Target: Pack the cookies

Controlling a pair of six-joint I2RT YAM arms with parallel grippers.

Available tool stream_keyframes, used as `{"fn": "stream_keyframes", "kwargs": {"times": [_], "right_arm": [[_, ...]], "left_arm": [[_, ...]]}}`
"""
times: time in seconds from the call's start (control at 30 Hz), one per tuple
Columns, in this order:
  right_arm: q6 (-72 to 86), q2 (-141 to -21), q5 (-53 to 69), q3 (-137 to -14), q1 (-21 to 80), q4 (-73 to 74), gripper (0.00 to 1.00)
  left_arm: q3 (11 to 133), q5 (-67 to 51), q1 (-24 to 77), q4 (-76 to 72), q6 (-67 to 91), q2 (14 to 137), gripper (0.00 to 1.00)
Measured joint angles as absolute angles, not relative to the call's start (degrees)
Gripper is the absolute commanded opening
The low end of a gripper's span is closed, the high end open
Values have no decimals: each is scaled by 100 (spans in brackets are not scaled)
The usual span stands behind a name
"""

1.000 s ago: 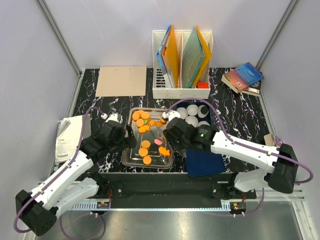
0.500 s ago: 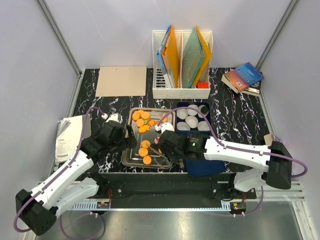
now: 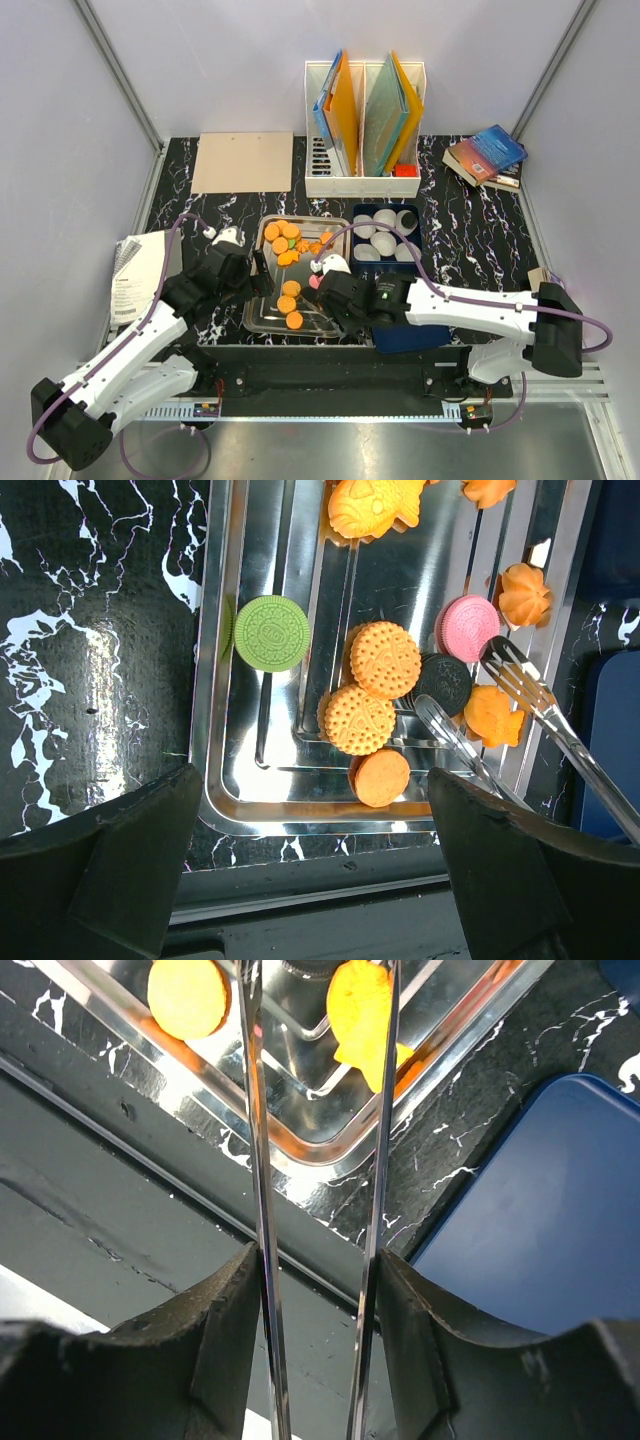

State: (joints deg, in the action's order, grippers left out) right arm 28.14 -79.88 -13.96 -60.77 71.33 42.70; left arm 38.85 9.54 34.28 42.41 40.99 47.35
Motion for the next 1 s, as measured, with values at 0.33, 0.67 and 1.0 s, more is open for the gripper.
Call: {"fn": "stream_keyframes", "kwargs": {"times": [0.33,0.67,1.0], "right_arm": [[2783,-8346,-1389,-6287,7190,4318,45],[2683,-8361,-1494,-6670,7192,4602,39],[2574,-7841,-2307,-7157,7188,5216,35]], "left_arm": [[3885,980,3465,4241,4101,4733,99],[3885,998,3498,4244,4104,4694,99],[3885,1031,3516,4244,4104,4692,99]]}}
